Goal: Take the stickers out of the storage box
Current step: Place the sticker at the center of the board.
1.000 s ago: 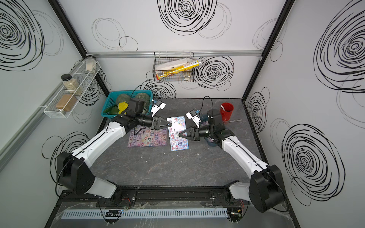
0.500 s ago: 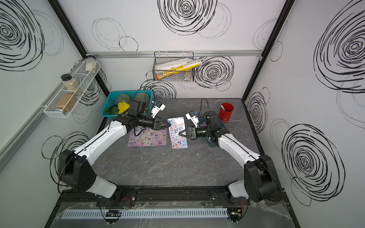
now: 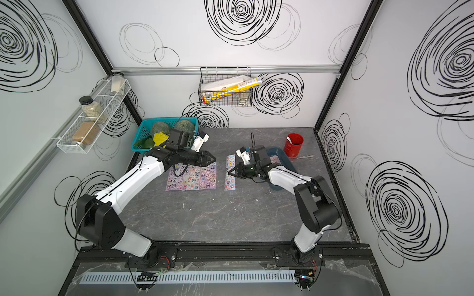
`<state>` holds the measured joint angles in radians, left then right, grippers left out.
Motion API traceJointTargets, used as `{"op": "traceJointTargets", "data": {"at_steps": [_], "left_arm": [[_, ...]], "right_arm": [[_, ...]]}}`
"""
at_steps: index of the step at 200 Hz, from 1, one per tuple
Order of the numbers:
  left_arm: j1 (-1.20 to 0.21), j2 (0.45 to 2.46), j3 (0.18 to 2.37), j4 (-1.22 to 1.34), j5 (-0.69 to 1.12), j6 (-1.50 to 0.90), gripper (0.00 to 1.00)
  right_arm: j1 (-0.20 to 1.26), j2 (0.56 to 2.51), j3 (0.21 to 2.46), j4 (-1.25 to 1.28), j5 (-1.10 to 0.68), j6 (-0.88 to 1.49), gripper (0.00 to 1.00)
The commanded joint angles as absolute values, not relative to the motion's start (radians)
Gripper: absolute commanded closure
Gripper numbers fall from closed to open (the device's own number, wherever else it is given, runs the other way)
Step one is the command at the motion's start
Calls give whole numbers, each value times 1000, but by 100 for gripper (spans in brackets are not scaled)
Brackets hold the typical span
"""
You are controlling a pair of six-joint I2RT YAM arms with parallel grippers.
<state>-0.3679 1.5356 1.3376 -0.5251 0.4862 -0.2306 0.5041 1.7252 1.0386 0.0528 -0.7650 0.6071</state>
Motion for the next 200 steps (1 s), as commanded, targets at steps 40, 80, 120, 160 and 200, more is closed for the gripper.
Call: {"op": "traceJointTargets", "data": {"at_steps": [40,80,120,160,200], "left_arm": [[-356,1498,1362,-485,440,-261,57],[-354,1506,1369,-501,452,-251,58],[-349,1509,1368,-498,455,-246,57],[-350,1521,1370,-487,467,-250,57],[-349,1519,1370,-486,469,-246,57]], "right_arm": [[527,1986,1249,-27,-692,572,100],[503,2098,1330,-124,-634,512,100],[467,2142,1348,-210,-573,445,100],[466,2182,1405,-257,-573,420,100],[483,2207,1452,-286,-574,419,93]]}}
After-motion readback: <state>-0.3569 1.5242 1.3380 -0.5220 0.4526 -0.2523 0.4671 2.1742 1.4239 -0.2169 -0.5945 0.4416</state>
